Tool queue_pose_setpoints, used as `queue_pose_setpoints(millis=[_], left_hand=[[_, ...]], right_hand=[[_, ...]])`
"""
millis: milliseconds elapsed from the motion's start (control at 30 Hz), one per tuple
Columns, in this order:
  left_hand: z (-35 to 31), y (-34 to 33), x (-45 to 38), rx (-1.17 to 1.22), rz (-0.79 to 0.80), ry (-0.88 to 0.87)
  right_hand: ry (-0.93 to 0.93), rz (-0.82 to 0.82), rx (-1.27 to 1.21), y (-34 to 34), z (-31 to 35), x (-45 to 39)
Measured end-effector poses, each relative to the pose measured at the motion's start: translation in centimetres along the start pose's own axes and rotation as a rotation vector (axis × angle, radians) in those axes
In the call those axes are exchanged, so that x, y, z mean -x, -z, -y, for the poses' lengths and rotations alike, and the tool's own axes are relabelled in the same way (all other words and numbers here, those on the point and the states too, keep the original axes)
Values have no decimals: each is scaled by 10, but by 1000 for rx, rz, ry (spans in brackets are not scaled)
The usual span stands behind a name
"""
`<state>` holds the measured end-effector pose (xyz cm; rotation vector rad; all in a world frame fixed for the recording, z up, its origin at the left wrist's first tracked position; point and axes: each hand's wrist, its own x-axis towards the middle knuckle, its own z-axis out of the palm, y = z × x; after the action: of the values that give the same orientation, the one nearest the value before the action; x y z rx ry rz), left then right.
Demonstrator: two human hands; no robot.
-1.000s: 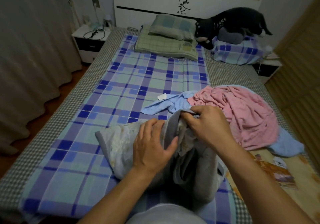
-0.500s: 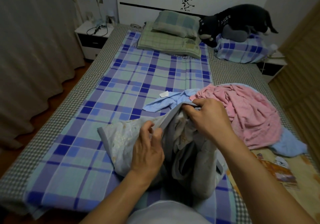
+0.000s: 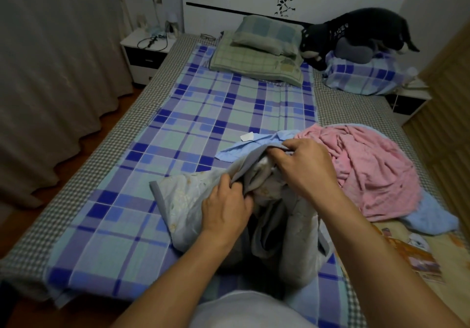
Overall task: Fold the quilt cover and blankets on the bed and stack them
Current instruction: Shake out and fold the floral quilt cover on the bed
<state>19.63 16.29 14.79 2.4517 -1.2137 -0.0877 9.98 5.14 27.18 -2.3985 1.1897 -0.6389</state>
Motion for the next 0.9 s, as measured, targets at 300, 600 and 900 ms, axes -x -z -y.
queue_pose_setpoints(millis=[300,600,900], left_hand=[[38,-25,-3,5,136,228],[50,167,-145,-278,-268,-170],[67,185,-188,-582,-435,-305]], right_hand=[[-152,-302,-125,32,-15,-23],[-40,-511,111,113,-45,-114],[136,-692,157,132,-47,-103]])
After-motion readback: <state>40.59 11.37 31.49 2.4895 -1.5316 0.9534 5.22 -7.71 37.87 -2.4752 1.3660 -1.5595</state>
